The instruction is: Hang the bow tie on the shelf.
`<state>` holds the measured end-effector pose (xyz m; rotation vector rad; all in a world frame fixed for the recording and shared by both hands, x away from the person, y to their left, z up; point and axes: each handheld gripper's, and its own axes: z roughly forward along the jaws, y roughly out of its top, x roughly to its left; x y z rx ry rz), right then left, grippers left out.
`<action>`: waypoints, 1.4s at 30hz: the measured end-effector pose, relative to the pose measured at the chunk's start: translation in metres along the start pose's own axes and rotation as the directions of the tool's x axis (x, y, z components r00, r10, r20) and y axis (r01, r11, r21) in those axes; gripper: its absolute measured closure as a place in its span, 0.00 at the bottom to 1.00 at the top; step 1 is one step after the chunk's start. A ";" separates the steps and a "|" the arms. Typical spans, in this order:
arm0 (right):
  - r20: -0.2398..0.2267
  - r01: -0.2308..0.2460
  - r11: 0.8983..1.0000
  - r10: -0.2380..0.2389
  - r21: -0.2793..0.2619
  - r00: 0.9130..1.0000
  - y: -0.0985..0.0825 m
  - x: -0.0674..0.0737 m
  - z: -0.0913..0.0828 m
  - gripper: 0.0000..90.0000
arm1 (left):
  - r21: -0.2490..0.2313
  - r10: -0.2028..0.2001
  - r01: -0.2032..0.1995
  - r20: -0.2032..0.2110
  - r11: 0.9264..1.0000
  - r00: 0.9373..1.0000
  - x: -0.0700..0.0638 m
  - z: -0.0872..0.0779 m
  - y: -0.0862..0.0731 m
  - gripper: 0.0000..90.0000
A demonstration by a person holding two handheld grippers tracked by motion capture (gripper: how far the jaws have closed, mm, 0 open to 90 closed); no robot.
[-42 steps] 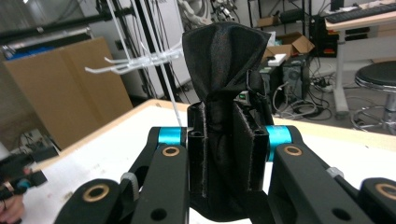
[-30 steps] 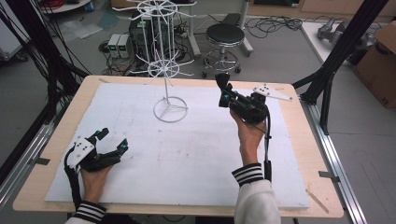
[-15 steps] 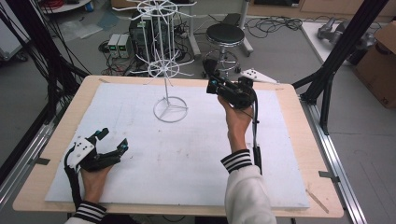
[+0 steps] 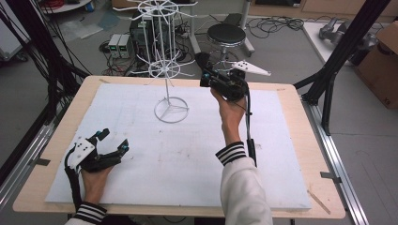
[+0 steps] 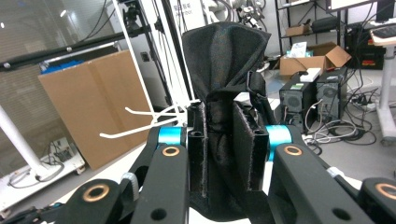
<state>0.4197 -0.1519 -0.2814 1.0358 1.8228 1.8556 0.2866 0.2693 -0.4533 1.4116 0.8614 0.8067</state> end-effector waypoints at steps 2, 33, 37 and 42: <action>-0.004 -0.001 1.000 0.001 0.004 1.000 0.000 0.000 0.003 0.85 | 0.000 0.000 0.000 0.001 1.000 1.000 0.000 0.000 0.000 0.16; -0.058 0.033 0.999 -0.032 0.024 0.998 0.001 0.019 0.055 0.85 | -0.002 -0.006 0.006 0.001 1.000 1.000 0.000 0.000 0.000 0.16; -0.067 0.036 0.999 -0.034 0.028 0.997 0.000 0.022 0.059 0.85 | -0.001 -0.005 0.005 0.001 1.000 1.000 0.001 0.000 0.000 0.16; -0.069 0.026 0.999 -0.023 0.048 0.997 -0.004 0.022 0.062 0.85 | -0.003 -0.007 0.007 0.002 1.000 1.000 0.001 0.000 0.000 0.16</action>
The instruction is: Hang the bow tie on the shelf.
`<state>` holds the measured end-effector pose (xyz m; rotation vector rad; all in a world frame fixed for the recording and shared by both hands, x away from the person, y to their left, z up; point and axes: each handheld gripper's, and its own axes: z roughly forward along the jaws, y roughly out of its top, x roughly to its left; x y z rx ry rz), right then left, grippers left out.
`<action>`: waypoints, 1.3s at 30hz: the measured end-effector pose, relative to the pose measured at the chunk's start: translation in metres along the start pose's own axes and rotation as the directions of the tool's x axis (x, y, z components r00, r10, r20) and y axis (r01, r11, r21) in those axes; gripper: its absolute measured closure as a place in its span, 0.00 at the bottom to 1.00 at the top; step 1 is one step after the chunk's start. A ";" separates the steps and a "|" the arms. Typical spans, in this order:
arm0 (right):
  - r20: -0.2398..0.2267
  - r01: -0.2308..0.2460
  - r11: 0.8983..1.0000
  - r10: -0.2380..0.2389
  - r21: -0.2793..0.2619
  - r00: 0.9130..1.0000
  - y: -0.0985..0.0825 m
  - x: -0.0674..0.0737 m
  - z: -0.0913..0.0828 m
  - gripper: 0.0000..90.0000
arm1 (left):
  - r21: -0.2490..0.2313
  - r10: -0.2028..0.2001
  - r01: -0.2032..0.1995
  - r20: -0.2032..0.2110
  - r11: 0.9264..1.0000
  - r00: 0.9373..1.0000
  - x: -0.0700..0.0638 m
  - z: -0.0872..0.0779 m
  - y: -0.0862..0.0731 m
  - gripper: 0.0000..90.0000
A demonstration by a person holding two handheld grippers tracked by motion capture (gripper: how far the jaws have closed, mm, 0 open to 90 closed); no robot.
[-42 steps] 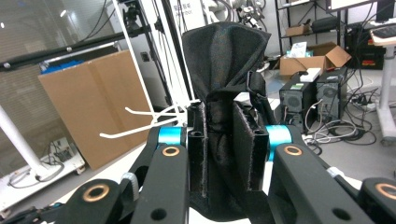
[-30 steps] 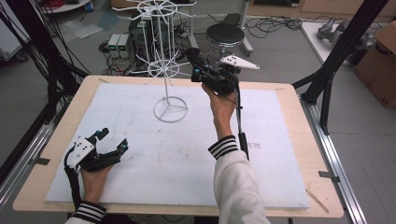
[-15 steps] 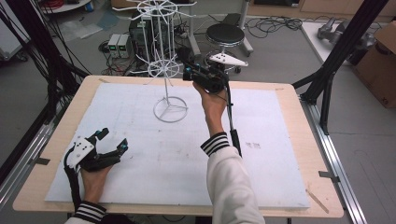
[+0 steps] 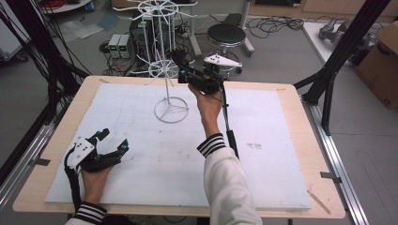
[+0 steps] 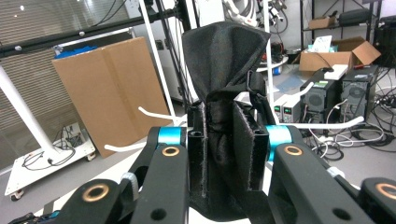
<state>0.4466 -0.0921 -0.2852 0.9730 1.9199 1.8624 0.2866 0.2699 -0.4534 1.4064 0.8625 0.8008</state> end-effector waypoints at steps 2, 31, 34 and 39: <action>0.000 -0.003 1.000 0.003 0.004 1.000 -0.003 -0.001 0.000 0.85 | 0.000 0.000 0.000 0.001 1.000 1.000 0.000 0.000 0.000 0.16; 0.009 -0.029 0.998 0.028 0.057 1.000 -0.009 0.000 0.001 0.64 | -0.002 0.004 -0.004 0.002 1.000 1.000 0.000 0.000 0.000 0.16; -0.015 -0.043 0.998 0.044 0.052 0.999 -0.009 0.000 -0.001 0.58 | -0.002 0.004 -0.004 0.002 1.000 1.000 0.000 0.000 0.000 0.16; -0.032 -0.042 0.998 0.044 0.049 0.999 -0.006 0.004 -0.005 0.49 | -0.001 0.002 -0.002 0.002 1.000 1.000 0.001 0.000 0.000 0.16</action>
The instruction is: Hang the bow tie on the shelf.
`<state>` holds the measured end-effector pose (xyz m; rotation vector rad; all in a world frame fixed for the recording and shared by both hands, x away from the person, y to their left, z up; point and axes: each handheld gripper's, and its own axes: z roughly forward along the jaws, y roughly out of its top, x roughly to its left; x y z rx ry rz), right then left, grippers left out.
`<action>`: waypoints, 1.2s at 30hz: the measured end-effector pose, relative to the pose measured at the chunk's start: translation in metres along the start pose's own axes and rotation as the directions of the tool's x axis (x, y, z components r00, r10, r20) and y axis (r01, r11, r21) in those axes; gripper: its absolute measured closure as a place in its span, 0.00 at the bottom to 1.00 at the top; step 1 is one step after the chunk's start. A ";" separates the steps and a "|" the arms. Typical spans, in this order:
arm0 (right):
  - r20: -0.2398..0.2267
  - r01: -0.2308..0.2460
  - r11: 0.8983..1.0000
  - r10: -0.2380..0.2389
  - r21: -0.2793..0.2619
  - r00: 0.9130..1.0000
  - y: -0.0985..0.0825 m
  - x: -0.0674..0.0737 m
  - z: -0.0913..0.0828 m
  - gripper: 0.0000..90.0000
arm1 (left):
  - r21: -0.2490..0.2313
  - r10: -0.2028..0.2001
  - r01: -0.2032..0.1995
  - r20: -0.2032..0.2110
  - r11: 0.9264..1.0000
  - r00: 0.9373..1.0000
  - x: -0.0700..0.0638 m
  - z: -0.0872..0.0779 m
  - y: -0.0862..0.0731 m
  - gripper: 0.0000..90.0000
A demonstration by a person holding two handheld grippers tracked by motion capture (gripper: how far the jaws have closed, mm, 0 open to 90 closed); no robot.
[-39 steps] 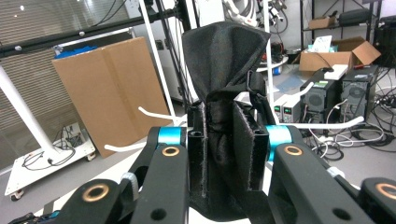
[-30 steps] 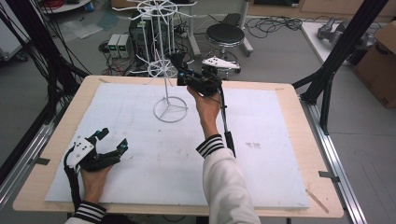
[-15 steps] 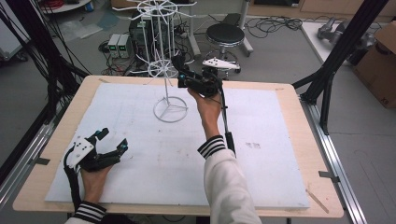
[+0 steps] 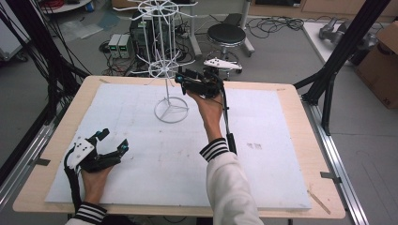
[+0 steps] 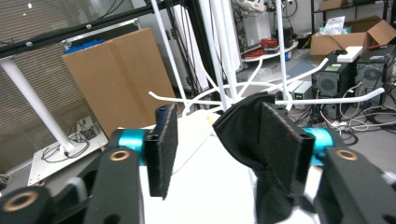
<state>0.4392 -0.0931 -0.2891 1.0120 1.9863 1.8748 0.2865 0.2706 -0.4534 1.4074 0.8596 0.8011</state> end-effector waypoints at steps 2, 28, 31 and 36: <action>-0.005 0.006 1.000 -0.006 -0.004 1.000 0.001 0.001 -0.002 0.40 | -0.002 -0.003 0.003 0.000 1.000 1.000 -0.001 0.000 0.000 0.16; 0.207 0.286 0.958 -0.287 0.036 0.935 -0.067 0.022 -0.153 0.12 | 0.005 0.011 -0.011 -0.011 1.000 1.000 -0.002 0.001 0.000 0.16; 0.243 0.265 0.964 -0.262 0.023 0.934 -0.087 0.017 -0.169 0.12 | 0.006 0.009 -0.009 -0.012 1.000 1.000 -0.001 0.001 0.000 0.16; 0.300 0.241 0.971 -0.228 -0.005 0.926 -0.124 0.012 -0.187 0.12 | 0.006 0.006 -0.006 -0.015 1.000 1.000 -0.001 0.001 0.000 0.16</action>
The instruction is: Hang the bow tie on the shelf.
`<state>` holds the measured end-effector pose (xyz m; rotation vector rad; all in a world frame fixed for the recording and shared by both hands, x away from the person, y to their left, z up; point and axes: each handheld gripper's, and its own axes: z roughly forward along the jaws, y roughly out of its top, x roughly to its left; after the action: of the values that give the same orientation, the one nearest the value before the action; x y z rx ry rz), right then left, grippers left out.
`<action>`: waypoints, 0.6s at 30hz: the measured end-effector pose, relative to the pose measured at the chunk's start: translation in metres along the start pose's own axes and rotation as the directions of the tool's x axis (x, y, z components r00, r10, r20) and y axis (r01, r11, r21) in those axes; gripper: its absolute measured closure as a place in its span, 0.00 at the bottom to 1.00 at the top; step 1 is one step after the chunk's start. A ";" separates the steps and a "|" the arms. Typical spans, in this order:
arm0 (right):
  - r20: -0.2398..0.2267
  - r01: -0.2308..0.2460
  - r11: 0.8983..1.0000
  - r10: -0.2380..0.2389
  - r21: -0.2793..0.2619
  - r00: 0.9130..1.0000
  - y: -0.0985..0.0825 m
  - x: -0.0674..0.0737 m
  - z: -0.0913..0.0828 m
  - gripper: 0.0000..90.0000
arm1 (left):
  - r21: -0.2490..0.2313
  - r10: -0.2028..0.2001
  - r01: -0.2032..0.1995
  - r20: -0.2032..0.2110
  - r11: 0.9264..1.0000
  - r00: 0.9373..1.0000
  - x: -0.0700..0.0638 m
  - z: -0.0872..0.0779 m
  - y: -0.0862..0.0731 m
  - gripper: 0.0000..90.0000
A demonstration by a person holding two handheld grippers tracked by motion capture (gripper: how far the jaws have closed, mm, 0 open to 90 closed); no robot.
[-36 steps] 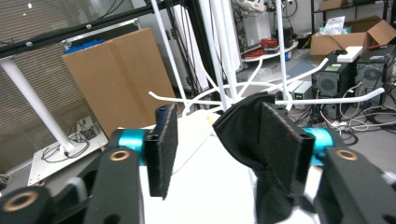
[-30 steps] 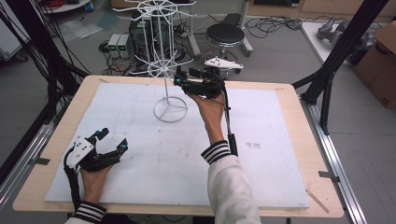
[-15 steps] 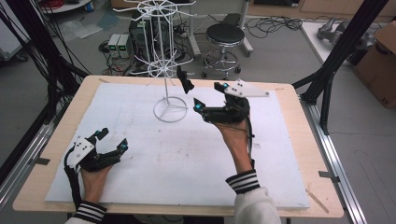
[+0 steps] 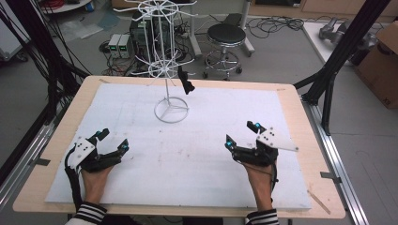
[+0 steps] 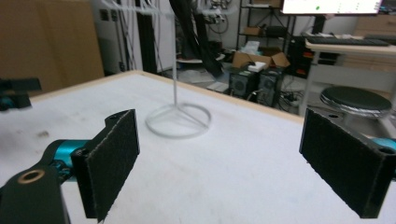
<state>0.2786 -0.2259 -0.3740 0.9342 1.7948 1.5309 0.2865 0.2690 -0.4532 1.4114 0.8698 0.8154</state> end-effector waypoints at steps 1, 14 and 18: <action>0.010 -0.003 1.000 0.003 0.000 1.000 -0.007 0.000 -0.003 0.12 | -0.002 0.002 -0.002 -0.001 1.000 1.000 0.000 0.000 0.000 0.16; 0.061 -0.070 0.997 0.068 0.024 0.996 -0.069 -0.002 0.000 0.12 | -0.002 0.003 -0.003 -0.002 1.000 1.000 0.000 0.000 0.000 0.16; 0.074 -0.056 0.998 0.054 0.034 0.996 -0.074 0.003 0.005 0.12 | -0.001 0.001 -0.001 -0.002 1.000 1.000 0.000 0.000 0.000 0.16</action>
<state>0.2717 -0.2274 -0.4483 1.0518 1.7641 1.4824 0.2865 0.2689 -0.4532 1.4109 0.8706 0.8185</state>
